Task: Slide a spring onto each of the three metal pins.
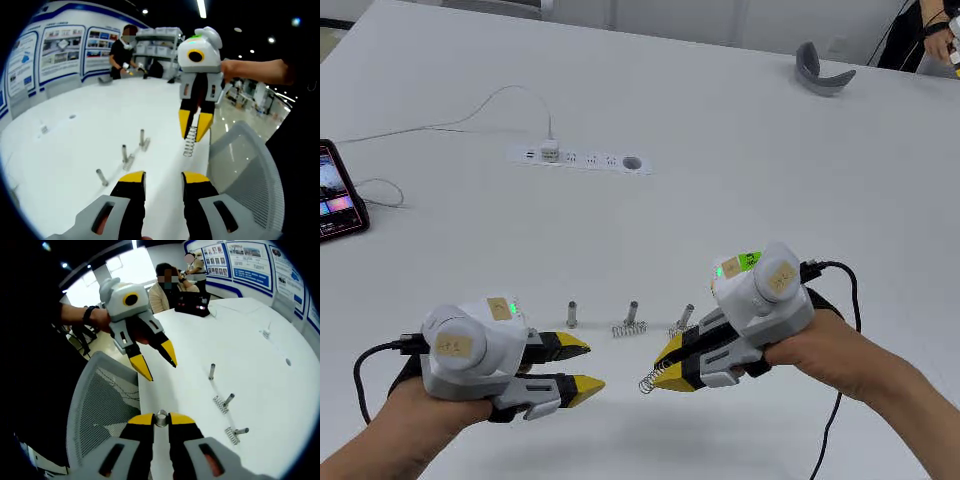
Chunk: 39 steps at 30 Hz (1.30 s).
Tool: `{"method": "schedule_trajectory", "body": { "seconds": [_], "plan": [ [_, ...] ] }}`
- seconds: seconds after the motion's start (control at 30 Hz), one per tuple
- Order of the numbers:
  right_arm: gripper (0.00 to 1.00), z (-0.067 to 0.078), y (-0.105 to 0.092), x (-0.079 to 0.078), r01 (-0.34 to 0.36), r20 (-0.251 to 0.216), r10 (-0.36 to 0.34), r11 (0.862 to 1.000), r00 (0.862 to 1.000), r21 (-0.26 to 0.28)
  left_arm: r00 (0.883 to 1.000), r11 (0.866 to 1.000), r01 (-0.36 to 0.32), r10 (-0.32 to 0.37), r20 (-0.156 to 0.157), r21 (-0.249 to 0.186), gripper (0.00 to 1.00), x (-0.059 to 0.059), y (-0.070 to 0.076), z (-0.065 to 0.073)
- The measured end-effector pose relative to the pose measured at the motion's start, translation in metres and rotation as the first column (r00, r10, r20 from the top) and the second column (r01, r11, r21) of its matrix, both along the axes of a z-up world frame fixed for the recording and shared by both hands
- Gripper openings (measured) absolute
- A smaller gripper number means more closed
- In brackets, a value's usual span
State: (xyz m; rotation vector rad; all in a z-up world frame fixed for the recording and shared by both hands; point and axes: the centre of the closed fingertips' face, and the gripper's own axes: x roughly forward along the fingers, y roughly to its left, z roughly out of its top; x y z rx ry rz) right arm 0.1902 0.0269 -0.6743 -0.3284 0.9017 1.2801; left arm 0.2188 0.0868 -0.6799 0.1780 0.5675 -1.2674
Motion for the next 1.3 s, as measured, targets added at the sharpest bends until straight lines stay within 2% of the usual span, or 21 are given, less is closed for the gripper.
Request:
{"method": "schedule_trajectory", "body": {
  "seconds": [0.33,0.57,0.9,1.3],
  "plan": [
    [0.12,-0.016,-0.007,0.017,0.019,0.028,-0.018,0.998,0.999,-0.064,0.992,0.992,-0.127,0.127,0.010,0.028,0.41,0.019,0.027,-0.011],
    [0.12,-0.017,-0.003,0.033,0.017,0.044,-0.014,0.997,0.999,-0.078,0.981,0.980,-0.195,0.195,0.009,0.045,0.48,0.027,0.045,-0.020],
    [0.12,-0.018,0.006,0.057,-0.010,0.066,0.016,0.995,0.998,-0.104,0.962,0.961,-0.271,0.271,0.009,0.061,0.56,0.037,0.066,-0.027],
    [0.12,-0.023,0.020,0.089,-0.032,0.093,0.045,0.990,0.995,-0.139,0.949,0.947,-0.313,0.314,0.001,0.065,0.59,0.040,0.082,-0.028]
  ]
}}
